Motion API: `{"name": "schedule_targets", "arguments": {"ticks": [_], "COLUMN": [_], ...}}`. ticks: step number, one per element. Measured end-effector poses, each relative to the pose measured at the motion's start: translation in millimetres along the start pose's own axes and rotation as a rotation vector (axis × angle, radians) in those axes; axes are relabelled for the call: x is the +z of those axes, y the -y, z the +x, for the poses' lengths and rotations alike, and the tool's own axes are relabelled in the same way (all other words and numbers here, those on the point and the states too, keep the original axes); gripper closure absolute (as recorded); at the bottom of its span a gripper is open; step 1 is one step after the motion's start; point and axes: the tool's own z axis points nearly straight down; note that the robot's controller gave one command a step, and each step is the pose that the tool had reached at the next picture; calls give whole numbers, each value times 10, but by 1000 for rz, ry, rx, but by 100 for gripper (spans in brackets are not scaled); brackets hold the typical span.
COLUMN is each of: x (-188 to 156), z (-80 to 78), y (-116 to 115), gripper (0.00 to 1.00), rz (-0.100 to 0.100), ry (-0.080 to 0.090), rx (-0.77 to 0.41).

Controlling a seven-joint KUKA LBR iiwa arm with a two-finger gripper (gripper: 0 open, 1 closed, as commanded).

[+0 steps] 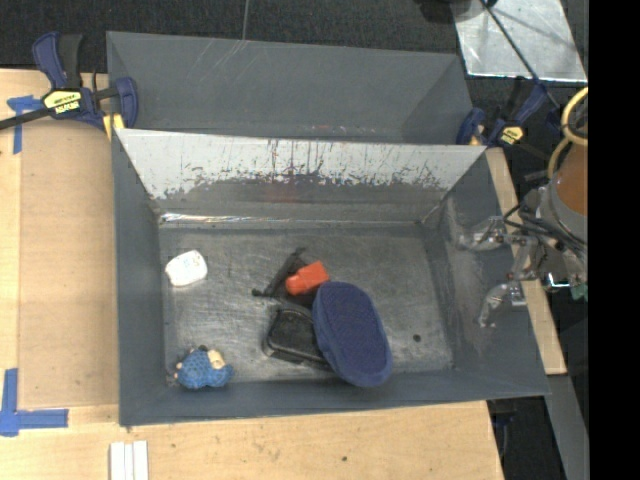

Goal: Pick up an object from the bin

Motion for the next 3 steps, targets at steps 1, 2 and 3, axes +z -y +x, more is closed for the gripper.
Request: {"name": "schedule_targets", "arguments": {"ticks": [1, 2, 3], "x": [1099, 1625, 1634], "z": [-169, -203, -50], "y": [-700, -1121, -1754], "gripper": [0, 0, 0], "rz": [-2, 7, 17], "ry": [0, 8, 29], "rx": [-35, -525, -907]}}
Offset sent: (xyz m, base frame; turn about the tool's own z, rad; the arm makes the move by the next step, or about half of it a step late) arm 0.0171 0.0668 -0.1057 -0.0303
